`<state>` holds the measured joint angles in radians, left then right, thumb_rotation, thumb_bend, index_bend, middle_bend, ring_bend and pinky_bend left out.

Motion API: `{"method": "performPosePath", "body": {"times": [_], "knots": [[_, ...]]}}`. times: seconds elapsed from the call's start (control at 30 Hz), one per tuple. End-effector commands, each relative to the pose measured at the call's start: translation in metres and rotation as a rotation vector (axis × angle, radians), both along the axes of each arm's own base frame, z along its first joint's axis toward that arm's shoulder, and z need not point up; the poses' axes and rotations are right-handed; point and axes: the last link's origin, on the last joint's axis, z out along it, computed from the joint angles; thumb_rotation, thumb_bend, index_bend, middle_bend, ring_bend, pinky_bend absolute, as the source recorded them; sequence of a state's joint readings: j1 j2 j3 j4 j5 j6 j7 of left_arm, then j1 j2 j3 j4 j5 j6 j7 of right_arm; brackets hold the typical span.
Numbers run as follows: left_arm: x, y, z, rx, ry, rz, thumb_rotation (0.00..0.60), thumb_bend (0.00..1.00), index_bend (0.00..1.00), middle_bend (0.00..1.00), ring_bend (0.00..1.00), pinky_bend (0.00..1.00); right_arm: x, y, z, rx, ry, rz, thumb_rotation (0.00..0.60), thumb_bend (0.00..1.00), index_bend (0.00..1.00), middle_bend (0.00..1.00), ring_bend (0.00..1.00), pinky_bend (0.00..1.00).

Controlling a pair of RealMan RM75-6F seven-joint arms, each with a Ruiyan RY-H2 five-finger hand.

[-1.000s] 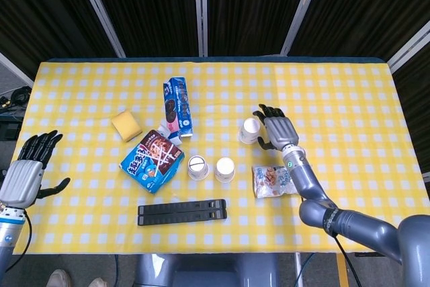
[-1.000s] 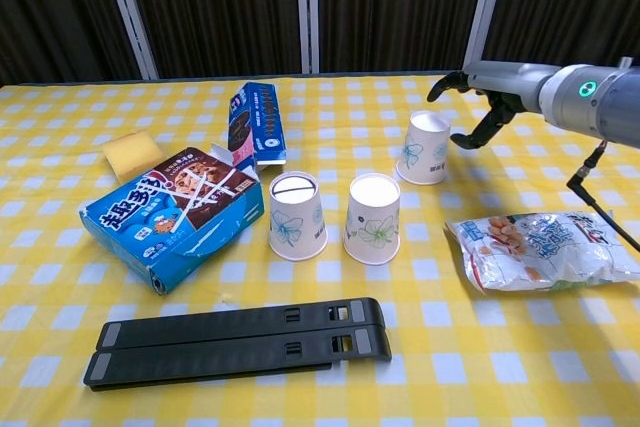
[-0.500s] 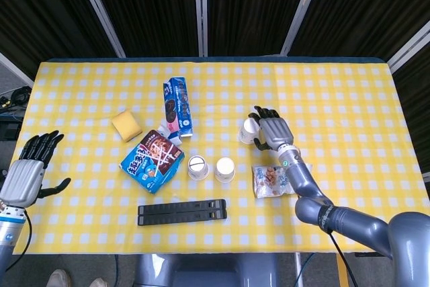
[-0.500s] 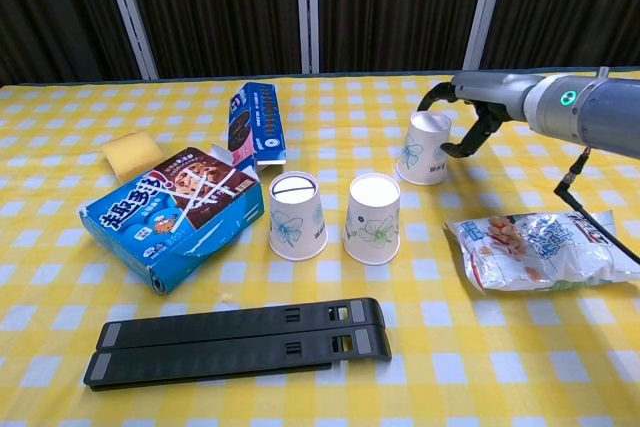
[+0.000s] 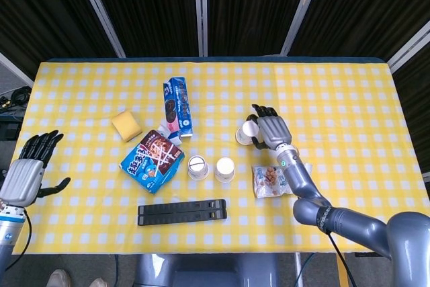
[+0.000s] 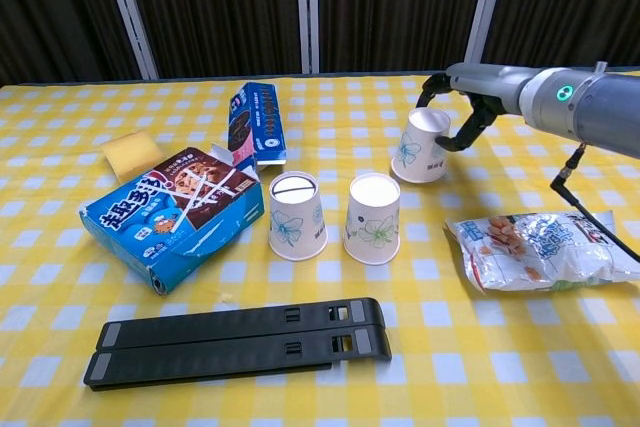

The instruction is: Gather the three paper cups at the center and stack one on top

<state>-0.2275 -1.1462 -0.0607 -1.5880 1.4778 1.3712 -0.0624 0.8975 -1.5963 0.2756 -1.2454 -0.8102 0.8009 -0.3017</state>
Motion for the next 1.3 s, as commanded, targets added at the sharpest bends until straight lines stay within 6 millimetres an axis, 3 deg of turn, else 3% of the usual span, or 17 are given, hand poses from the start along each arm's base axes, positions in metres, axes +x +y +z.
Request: {"method": "performPosePath", "body": {"times": [0.03,0.3,0.53,0.83,1.3], "knots": [[-0.001,0.0,0.0,0.0,-0.001,0.005,0.6,0.25,0.0,0.0,0.0,0.0,0.008,0.005,0.012,-0.027,-0.008,0.033,0.6,0.37,0.34,0.03,0.0,0.0],[-0.002,0.002,-0.002,-0.011,0.004,0.012,0.6,0.25,0.0,0.0,0.0,0.0,0.035,0.028,0.044,-0.078,-0.008,0.124,0.6,0.37,0.34,0.03,0.0,0.0],[0.001,-0.004,0.002,0.012,0.005,-0.002,0.6,0.25,0.0,0.0,0.0,0.0,0.062,0.073,0.066,-0.077,-0.034,0.197,0.6,0.37,0.34,0.03,0.0,0.0],[0.003,-0.01,0.003,0.009,0.023,-0.021,0.6,0.25,0.0,0.0,0.0,0.0,0.086,0.118,0.059,-0.019,-0.044,0.272,0.6,0.37,0.34,0.03,0.0,0.0],[0.001,-0.009,0.001,-0.005,0.033,-0.007,0.6,0.25,0.0,0.0,0.0,0.0,0.094,0.125,0.038,0.013,-0.054,0.264,0.6,0.36,0.34,0.03,0.0,0.0]]}}
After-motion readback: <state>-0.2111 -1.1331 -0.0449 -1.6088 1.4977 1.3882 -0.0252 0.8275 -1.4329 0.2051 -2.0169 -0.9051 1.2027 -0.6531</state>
